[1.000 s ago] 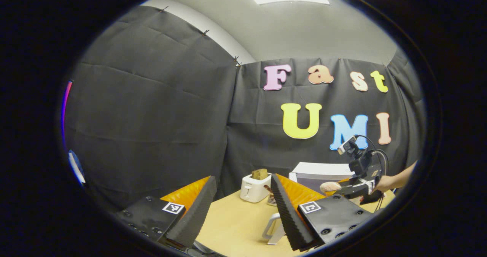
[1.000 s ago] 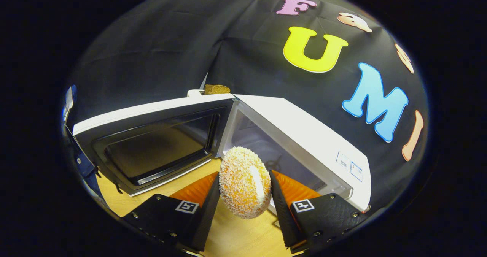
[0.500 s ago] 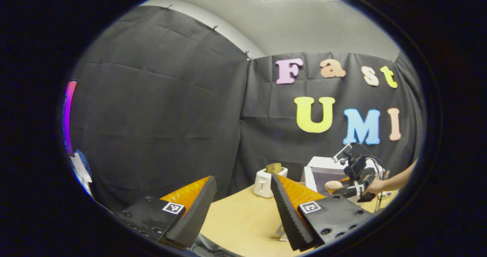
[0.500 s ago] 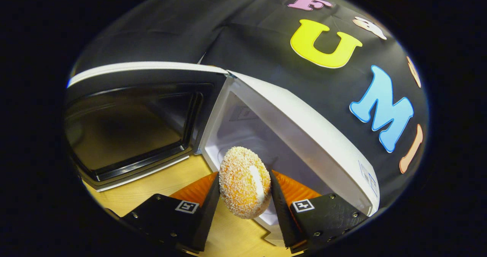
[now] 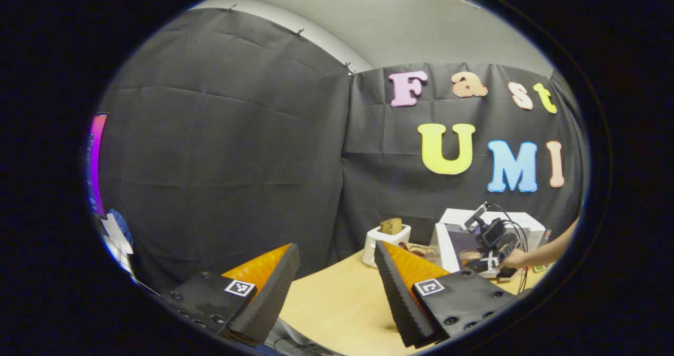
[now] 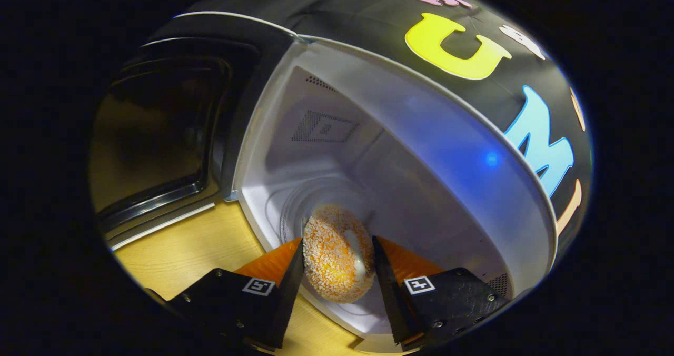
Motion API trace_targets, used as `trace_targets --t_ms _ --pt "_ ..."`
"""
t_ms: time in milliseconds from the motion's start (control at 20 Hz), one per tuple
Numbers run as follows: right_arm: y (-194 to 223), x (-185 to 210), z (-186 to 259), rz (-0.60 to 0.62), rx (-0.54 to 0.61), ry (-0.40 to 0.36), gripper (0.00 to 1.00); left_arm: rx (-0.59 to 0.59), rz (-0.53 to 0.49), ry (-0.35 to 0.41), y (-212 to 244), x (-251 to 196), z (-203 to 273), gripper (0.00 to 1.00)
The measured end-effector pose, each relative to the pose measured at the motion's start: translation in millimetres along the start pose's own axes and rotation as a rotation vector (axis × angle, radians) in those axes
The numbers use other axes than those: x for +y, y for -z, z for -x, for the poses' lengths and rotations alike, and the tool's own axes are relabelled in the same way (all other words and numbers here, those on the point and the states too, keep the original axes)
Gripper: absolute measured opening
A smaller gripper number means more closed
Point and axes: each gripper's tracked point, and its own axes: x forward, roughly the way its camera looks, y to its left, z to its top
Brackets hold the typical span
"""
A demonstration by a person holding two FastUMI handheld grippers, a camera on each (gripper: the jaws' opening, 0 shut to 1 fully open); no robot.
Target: Open the microwave oven with the left hand, put the food in, and close the microwave oven.
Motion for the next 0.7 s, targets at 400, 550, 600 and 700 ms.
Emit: trace_targets --t_ms 400,550,600,700 --pt "-7.7 1.3 11.5 -0.005 -0.035 -0.014 0.97 -0.016 -0.018 0.04 -7.8 -9.1 -16.8 0.91" --pt "-10.4 3.2 37.5 -0.063 -0.047 -0.017 0.98 -0.034 -0.019 0.089 -16.4 -21.9 -16.1 0.91" --pt "-9.0 7.3 49.1 -0.084 -0.053 -0.024 0.98 -0.04 -0.025 0.107 -18.2 -26.2 -16.3 0.91" --pt "-9.6 10.4 79.1 -0.12 -0.079 -0.025 0.98 -0.042 -0.034 0.142 -17.4 -30.3 -17.9 0.91"
